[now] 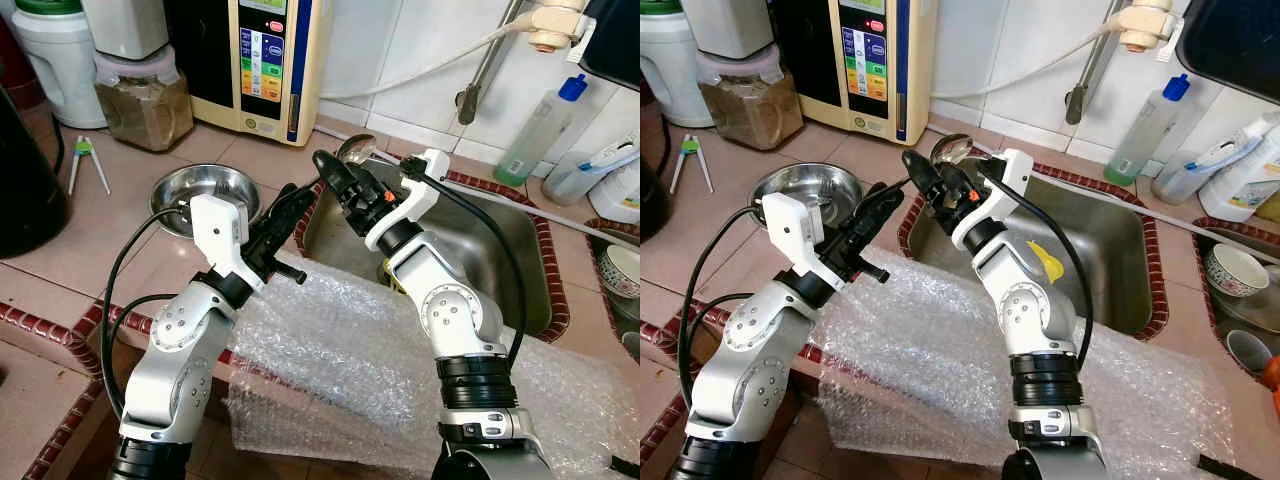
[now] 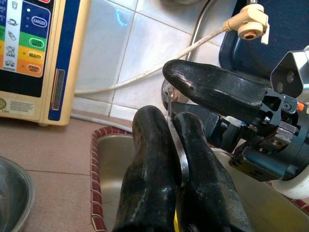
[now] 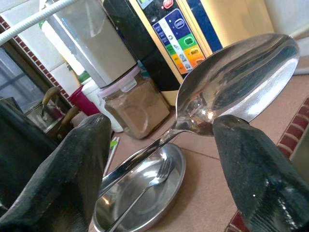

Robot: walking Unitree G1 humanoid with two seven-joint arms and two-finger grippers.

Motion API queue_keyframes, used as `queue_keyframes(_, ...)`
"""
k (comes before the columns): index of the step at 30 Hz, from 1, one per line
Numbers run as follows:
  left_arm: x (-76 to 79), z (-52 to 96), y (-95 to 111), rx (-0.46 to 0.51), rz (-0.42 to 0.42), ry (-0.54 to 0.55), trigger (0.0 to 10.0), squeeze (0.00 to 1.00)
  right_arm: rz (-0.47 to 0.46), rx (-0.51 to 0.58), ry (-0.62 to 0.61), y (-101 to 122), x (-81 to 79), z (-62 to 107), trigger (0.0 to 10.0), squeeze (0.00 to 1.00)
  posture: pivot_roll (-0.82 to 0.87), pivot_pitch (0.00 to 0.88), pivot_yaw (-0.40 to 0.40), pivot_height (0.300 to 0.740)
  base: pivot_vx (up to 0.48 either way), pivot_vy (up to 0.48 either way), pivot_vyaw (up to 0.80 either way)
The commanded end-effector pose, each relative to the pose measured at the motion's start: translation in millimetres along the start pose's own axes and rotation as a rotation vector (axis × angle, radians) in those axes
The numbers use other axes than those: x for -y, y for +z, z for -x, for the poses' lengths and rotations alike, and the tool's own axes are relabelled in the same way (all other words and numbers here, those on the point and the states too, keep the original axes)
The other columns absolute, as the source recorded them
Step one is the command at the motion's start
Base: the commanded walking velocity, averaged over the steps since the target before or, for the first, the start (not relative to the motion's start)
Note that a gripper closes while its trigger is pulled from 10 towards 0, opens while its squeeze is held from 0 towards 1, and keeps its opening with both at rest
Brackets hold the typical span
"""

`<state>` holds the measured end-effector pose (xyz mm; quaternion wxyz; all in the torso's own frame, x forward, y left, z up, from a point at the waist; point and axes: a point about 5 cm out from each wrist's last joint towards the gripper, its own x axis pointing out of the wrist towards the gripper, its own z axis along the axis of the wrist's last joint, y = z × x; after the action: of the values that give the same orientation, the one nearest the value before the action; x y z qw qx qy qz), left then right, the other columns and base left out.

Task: Kitchen organization

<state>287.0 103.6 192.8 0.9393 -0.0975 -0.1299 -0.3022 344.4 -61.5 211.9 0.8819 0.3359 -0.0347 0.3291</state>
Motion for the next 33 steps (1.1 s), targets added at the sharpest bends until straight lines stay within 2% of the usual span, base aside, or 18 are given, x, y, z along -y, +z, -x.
queue_keyframes(1,21.4,-6.8,-1,0.001,0.001,-0.118,0.0,0.0,-0.027,-0.022,0.051,-2,-13.0,-9.3,10.0,0.0,0.13,0.082,-0.124,0.74,0.0,0.0,0.0)
queue_keyframes(4,20.9,-6.6,0,0.003,-0.003,-0.111,0.0,0.0,-0.022,-0.024,0.046,-2,-12.7,-9.2,10.0,0.0,0.13,0.083,-0.125,0.74,0.0,0.0,0.0)
queue_keyframes(7,14.8,-5.5,0,0.013,-0.026,-0.059,0.0,0.0,-0.006,-0.011,0.034,0,-10.7,-7.2,10.0,0.0,0.13,0.084,-0.125,0.74,0.0,0.0,0.0)
queue_keyframes(8,10.4,-5.3,1,0.023,-0.041,-0.023,0.0,0.0,-0.002,0.001,0.028,2,-9.0,-5.4,10.0,1.0,0.13,0.085,-0.125,0.74,0.0,0.0,0.0)
queue_keyframes(13,4.6,-7.3,5,0.046,-0.061,0.018,0.0,0.0,0.042,0.008,0.025,6,-7.8,-3.2,10.0,1.0,0.13,0.085,-0.124,0.74,0.0,0.0,0.0)
queue_keyframes(20,2.1,-9.0,8,0.06,-0.082,0.04,0.0,0.0,0.048,0.013,0.017,11,-4.4,-3.2,10.0,1.0,0.13,0.083,-0.125,0.74,0.0,0.0,0.0)
queue_keyframes(27,0.3,-8.3,8,0.067,-0.093,0.062,0.0,0.0,0.02,0.022,0.031,15,-4.4,-2.5,10.0,1.0,0.13,0.085,-0.126,0.74,0.0,0.0,0.0)
queue_keyframes(30,1.9,-10.3,9,0.071,-0.09,0.048,0.0,0.0,-0.069,0.028,0.026,18,-2.9,-4.3,10.0,1.0,0.13,0.084,-0.126,0.74,0.0,0.0,0.0)
queue_keyframes(31,3.4,-11.3,9,0.072,-0.087,0.036,0.0,0.0,-0.099,0.019,0.029,18,-2.5,-5.5,10.0,0.07,0.13,0.085,-0.123,0.74,0.0,0.0,0.0)
queue_keyframes(32,4.8,-12.0,9,0.073,-0.085,0.028,0.0,0.0,-0.117,0.01,0.032,18,-2.0,-6.7,10.0,0.0,0.13,0.085,-0.124,0.74,0.0,0.0,0.0)
queue_keyframes(33,5.8,-12.6,9,0.073,-0.084,0.022,0.0,0.0,-0.129,0.003,0.034,19,-1.8,-7.5,10.0,0.0,0.13,0.085,-0.124,0.74,0.0,0.0,0.0)
